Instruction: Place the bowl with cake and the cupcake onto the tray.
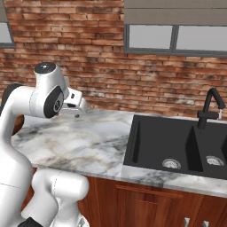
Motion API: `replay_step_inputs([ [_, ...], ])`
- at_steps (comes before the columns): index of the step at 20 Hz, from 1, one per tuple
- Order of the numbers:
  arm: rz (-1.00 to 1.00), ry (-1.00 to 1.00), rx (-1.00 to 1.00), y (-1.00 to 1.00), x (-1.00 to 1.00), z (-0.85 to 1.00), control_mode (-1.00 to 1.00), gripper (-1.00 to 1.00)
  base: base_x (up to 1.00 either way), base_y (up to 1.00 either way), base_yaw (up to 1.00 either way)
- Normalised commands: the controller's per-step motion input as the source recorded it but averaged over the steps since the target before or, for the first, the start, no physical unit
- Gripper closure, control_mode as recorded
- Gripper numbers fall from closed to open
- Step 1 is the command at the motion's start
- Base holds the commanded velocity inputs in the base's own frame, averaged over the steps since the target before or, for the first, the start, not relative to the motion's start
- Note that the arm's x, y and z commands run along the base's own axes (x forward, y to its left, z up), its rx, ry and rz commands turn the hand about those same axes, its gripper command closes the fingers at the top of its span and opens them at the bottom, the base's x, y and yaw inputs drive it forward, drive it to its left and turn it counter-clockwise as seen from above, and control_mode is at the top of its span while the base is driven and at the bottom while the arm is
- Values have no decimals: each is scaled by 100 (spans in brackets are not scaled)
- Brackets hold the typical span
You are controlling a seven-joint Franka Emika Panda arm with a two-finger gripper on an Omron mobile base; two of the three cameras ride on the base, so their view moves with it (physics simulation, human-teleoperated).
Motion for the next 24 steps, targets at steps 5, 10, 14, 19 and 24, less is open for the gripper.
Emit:
replay_step_inputs([
  [5, 0, 0, 0, 0, 0, 0, 100, -100, -50, 3, 0],
  [10, 0, 0, 0, 0, 0, 0, 100, -100, -39, 17, 0],
  [14, 0, 0, 0, 0, 0, 0, 100, -100, -3, 49, 0],
  [19, 0, 0, 0, 0, 0, 0, 100, -100, 0, 65, 0],
  [24, 0, 0, 0, 0, 0, 0, 100, -100, 0, 75, 0],
])
